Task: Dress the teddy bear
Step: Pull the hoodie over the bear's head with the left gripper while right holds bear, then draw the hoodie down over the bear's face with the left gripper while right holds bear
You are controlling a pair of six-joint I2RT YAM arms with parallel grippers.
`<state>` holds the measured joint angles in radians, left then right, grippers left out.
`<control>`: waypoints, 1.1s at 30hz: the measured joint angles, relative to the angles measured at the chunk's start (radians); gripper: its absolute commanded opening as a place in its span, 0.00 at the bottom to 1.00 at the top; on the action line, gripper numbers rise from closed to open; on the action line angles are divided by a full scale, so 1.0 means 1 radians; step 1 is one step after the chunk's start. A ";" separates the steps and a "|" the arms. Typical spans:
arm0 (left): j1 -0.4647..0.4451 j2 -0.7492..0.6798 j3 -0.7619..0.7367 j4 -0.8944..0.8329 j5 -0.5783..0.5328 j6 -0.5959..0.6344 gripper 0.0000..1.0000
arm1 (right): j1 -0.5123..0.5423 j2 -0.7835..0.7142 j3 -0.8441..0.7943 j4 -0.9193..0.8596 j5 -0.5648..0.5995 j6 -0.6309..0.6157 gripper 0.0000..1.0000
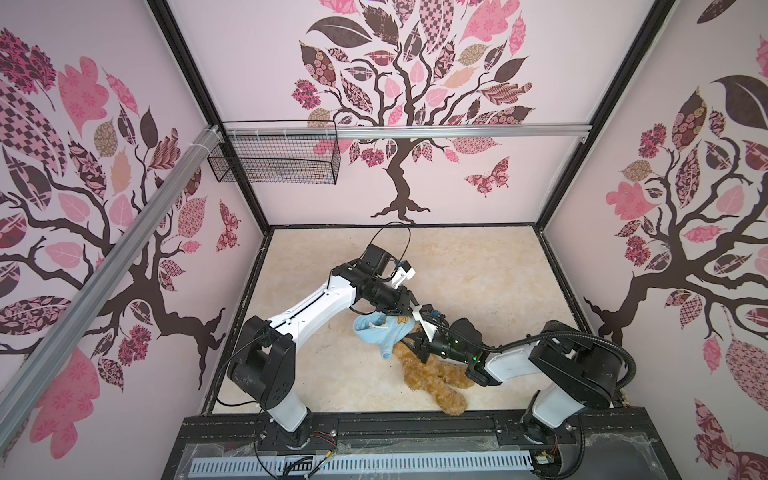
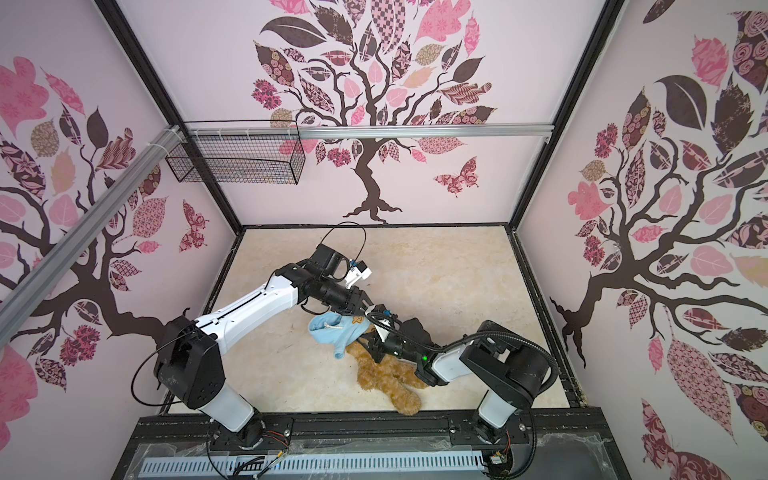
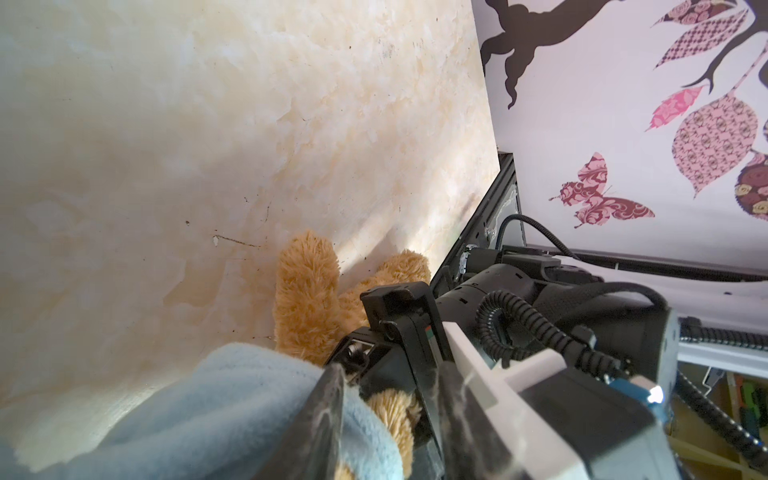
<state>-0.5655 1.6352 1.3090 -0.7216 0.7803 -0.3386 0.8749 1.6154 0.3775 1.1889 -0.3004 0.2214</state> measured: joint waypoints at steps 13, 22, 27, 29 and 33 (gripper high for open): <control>0.145 -0.324 -0.064 -0.062 -0.148 0.017 0.38 | 0.001 -0.143 -0.098 -0.073 0.044 -0.208 0.08; 0.145 -0.331 -0.233 -0.134 -0.162 0.025 0.25 | 0.001 -0.270 -0.070 -0.244 0.056 -0.452 0.10; 0.145 -0.333 -0.255 -0.126 -0.114 0.042 0.26 | 0.001 -0.294 -0.017 -0.324 0.042 -0.527 0.10; 0.144 -0.341 -0.269 -0.124 -0.098 0.049 0.27 | 0.001 -0.301 -0.008 -0.342 0.040 -0.541 0.10; 0.144 -0.361 -0.289 -0.122 -0.081 0.059 0.33 | 0.001 -0.303 -0.003 -0.360 0.034 -0.550 0.10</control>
<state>-0.4213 1.2739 1.0203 -0.8433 0.6991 -0.2798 0.8757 1.3128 0.3748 0.8288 -0.2665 -0.3290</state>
